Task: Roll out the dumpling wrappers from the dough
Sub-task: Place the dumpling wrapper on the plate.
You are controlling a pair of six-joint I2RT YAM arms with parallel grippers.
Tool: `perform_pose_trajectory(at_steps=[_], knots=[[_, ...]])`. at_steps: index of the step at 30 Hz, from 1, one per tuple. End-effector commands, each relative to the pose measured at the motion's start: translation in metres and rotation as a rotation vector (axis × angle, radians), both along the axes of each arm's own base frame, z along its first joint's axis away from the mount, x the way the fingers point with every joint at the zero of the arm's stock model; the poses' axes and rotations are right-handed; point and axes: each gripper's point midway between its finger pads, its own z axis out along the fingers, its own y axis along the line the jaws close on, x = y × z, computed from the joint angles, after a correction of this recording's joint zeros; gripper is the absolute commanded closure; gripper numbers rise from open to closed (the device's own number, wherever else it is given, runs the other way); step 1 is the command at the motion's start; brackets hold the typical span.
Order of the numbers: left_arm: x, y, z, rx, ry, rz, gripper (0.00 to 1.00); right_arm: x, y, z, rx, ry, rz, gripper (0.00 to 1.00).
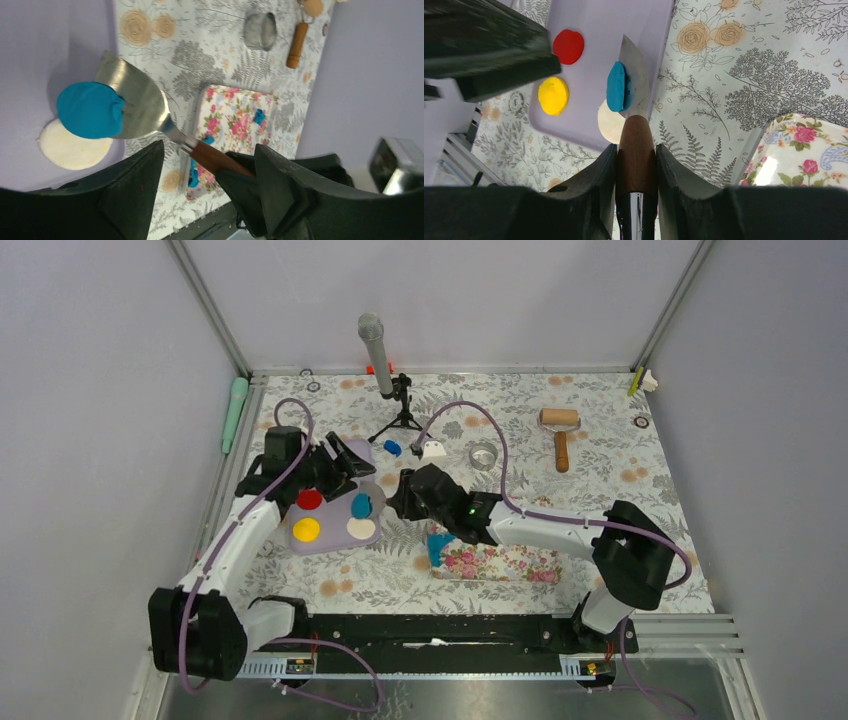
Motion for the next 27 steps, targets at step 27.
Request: perform_pose_trajectory(at_steps=[27], knots=[[0.028, -0.019, -0.037, -0.001, -0.003, 0.052, 0.56, 0.007, 0.011, 0.053, 0.216, -0.024, -0.031, 1.00]])
